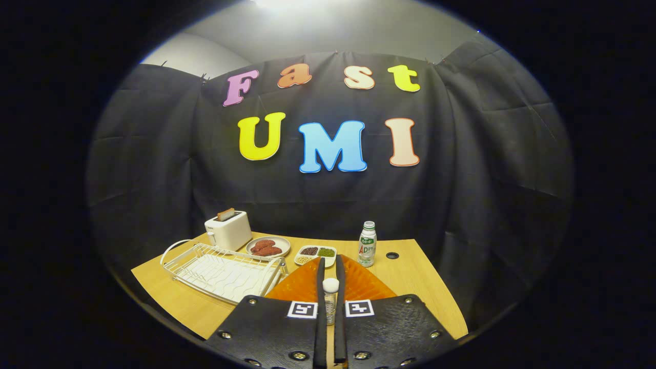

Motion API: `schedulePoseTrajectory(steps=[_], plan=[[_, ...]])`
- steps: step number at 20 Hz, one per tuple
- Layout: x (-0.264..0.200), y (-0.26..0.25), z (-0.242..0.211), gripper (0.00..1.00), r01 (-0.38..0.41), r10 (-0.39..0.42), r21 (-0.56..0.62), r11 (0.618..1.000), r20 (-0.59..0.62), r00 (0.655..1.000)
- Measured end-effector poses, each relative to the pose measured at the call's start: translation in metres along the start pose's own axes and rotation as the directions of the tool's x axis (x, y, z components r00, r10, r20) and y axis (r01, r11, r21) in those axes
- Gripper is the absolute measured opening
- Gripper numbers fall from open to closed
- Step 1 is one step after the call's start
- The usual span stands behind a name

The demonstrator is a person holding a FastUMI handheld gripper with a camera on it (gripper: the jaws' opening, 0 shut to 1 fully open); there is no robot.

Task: Take the plate from the dish rack, then take the spoon from the basket and place it into the plate.

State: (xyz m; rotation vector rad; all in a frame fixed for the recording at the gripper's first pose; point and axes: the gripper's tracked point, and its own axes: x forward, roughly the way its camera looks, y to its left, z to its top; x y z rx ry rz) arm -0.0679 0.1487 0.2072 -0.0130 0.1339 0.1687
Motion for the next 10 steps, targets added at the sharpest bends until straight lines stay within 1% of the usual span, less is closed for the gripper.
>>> schedulePoseTrajectory(steps=[2, 5, 10], plan=[[-0.003, 0.012, -0.007, 0.06, -0.014, 0.014, -0.007, 1.000, -0.025, 1.000], [-0.005, 0.038, -0.024, 0.06, -0.055, 0.053, -0.018, 0.998, -0.076, 0.996], [-0.005, 0.074, -0.061, 0.06, -0.124, 0.115, -0.035, 0.992, -0.181, 0.977]])
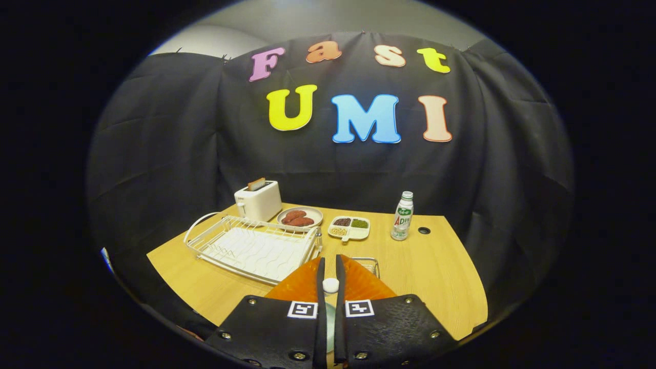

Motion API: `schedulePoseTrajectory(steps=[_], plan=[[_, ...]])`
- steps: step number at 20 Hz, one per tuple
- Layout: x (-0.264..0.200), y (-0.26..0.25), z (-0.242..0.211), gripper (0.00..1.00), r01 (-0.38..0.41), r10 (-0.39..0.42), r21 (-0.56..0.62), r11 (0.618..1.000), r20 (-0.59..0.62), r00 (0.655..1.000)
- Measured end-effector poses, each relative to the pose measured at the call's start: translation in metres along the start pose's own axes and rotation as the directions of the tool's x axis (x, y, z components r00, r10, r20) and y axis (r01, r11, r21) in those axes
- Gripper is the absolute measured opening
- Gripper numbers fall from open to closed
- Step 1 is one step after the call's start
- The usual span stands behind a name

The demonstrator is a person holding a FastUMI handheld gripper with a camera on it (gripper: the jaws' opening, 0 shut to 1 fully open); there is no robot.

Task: Take the plate from the dish rack, then take the spoon from the basket and place it into the plate.

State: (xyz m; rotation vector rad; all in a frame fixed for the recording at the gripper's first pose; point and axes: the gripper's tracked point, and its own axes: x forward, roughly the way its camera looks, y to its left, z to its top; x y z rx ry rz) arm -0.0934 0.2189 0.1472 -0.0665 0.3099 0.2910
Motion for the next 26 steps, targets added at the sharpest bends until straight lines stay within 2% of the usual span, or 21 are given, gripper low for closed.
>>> schedulePoseTrajectory(steps=[4, 12, 19, 21, 23, 26], plan=[[0.007, 0.009, -0.019, 0.06, 0.016, -0.017, -0.016, 1.000, -0.048, 0.999], [0.039, 0.048, -0.065, 0.06, -0.064, 0.067, 0.021, 0.998, -0.202, 0.977], [0.061, 0.074, -0.071, 0.06, -0.146, 0.136, -0.029, 0.989, -0.226, 0.965], [0.066, 0.072, -0.071, 0.06, -0.136, 0.123, -0.046, 0.990, -0.217, 0.968], [0.065, 0.073, -0.068, 0.13, -0.133, 0.118, -0.059, 0.989, -0.208, 0.971], [0.063, 0.069, -0.069, 0.14, -0.113, 0.102, -0.045, 0.993, -0.207, 0.973]])
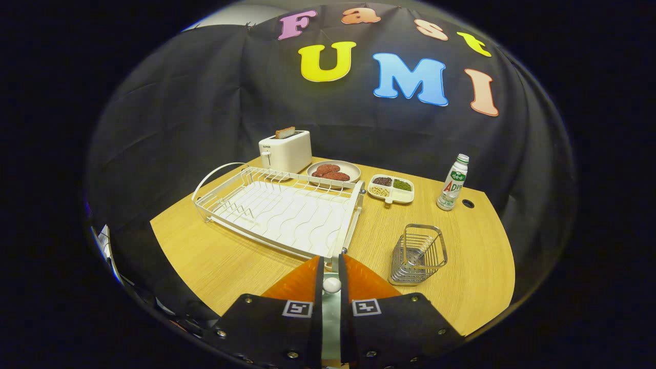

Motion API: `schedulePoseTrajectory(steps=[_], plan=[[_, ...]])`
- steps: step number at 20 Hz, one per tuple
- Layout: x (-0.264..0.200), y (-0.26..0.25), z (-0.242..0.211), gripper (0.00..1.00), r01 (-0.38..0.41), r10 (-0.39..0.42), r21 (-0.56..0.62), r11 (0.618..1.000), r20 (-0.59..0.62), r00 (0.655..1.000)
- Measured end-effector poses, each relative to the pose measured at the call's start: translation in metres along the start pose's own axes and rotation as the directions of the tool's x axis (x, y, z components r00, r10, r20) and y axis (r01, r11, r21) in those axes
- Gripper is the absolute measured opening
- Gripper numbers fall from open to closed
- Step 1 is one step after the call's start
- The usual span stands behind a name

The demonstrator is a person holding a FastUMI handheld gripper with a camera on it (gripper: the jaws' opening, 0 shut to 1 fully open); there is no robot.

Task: Take the plate from the dish rack, then take the spoon from the basket and place it into the plate.

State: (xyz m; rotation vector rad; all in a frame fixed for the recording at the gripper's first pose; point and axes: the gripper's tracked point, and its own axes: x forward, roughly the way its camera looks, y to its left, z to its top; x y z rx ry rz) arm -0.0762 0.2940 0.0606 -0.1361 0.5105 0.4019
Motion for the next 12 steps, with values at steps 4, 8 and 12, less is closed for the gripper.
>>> schedulePoseTrajectory(steps=[4, 8, 12], plan=[[-0.010, -0.012, 0.012, 0.17, 0.036, -0.038, 0.067, 0.997, 0.038, 0.999], [-0.023, -0.045, 0.044, 0.57, 0.110, -0.119, 0.075, 0.991, 0.119, 0.986], [-0.052, -0.099, 0.089, 0.57, 0.214, -0.242, 0.145, 0.966, 0.215, 0.946]])
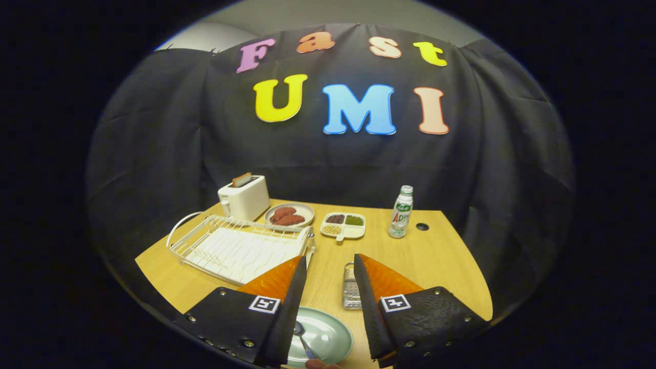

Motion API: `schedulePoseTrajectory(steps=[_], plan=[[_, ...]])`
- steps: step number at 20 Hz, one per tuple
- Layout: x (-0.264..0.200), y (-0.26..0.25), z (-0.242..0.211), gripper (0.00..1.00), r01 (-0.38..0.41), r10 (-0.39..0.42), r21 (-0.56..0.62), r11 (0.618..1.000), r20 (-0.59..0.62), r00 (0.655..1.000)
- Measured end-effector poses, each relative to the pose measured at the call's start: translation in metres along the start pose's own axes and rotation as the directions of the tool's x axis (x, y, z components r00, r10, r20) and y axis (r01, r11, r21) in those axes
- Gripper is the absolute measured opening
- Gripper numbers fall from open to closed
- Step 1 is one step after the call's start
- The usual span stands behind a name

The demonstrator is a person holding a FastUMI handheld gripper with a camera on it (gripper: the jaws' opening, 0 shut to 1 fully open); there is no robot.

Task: Take the plate from the dish rack, then take the spoon from the basket and place it into the plate.

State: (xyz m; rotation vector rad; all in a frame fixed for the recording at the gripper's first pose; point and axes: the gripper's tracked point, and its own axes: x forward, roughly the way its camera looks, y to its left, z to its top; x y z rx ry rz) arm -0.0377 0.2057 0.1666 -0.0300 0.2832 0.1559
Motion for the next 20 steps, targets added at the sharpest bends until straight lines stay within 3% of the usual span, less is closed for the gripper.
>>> schedulePoseTrajectory(steps=[6, 8, 10, 20], plan=[[-0.027, -0.072, 0.077, 0.57, 0.145, -0.148, 0.031, 0.989, 0.166, 0.975], [-0.044, -0.091, 0.110, 0.58, 0.186, -0.201, 0.080, 0.979, 0.269, 0.942], [-0.057, -0.112, 0.127, 0.96, 0.222, -0.257, 0.136, 0.966, 0.362, 0.896], [-0.032, -0.179, 0.081, 0.99, 0.198, -0.233, 0.136, 0.971, 0.332, 0.914]])
